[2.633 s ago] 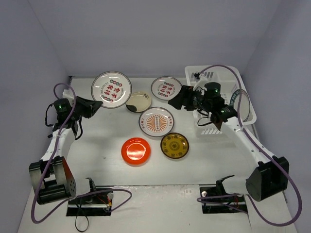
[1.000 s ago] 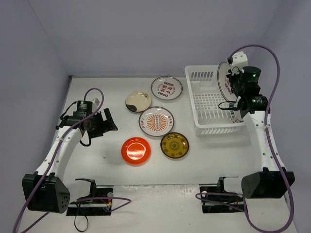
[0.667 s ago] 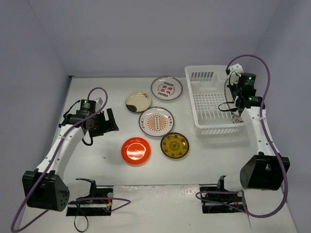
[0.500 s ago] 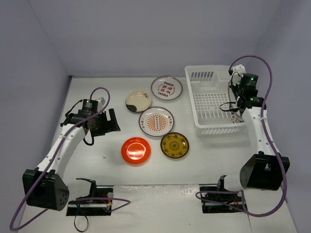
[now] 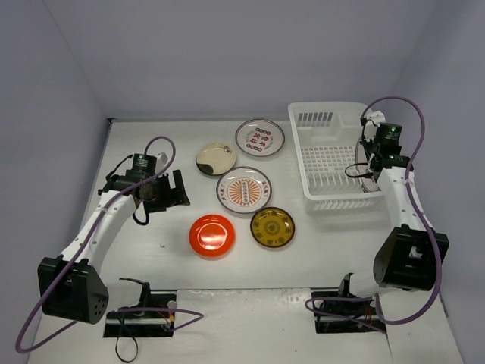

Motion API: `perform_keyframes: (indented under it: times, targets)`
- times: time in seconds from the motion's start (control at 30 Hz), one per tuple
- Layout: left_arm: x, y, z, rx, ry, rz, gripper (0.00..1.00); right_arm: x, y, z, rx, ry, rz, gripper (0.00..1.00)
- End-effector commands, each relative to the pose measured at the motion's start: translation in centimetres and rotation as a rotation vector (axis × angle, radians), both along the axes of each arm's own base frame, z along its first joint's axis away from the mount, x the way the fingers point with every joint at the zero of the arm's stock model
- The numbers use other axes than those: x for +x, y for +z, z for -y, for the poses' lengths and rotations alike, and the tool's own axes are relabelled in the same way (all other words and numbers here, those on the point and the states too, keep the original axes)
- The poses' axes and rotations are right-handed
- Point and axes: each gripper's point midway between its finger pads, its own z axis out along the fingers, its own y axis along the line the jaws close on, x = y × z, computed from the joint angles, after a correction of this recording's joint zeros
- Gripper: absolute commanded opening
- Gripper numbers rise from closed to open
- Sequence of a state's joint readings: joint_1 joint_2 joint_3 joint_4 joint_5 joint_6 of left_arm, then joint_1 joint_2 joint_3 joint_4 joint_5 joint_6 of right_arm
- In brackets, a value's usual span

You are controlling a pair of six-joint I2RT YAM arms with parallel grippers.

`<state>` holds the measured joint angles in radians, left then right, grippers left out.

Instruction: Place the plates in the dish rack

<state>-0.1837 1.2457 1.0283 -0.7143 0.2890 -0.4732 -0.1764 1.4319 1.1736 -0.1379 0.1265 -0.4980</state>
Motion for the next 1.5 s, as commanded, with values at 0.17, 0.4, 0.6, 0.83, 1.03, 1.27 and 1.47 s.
perform_keyframes:
  times: [0.17, 0.4, 0.6, 0.83, 1.03, 1.27, 1.47]
  targets:
    - [2.0, 2.6, 1.1, -0.041, -0.031, 0.094, 0.81, 2.2, 0.7, -0.2, 0.066, -0.019, 0.11, 0.02]
    - [2.7, 2.1, 2.3, -0.103, -0.035, 0.079, 0.81, 2.1, 0.4, -1.2, 0.169, -0.045, 0.116, 0.23]
    - [4.0, 1.8, 4.1, -0.165, -0.039, 0.064, 0.81, 1.7, 4.5, -2.0, 0.227, -0.07, 0.199, 0.56]
    - [6.1, 1.0, 6.9, -0.188, -0.061, 0.036, 0.81, -0.2, 11.4, -2.2, 0.225, -0.102, 0.336, 0.72]
    - [8.3, -0.5, 9.5, -0.213, -0.043, 0.017, 0.81, -2.8, 16.1, -4.9, 0.298, -0.034, 0.472, 0.75]
    - [11.3, -2.9, 12.2, -0.195, -0.04, -0.003, 0.75, -5.0, 15.9, -10.0, 0.477, 0.123, 0.506, 0.75]
    - [12.9, -6.9, 13.3, -0.161, -0.026, -0.052, 0.6, -6.6, 12.6, -12.6, 0.582, 0.179, 0.44, 0.75]
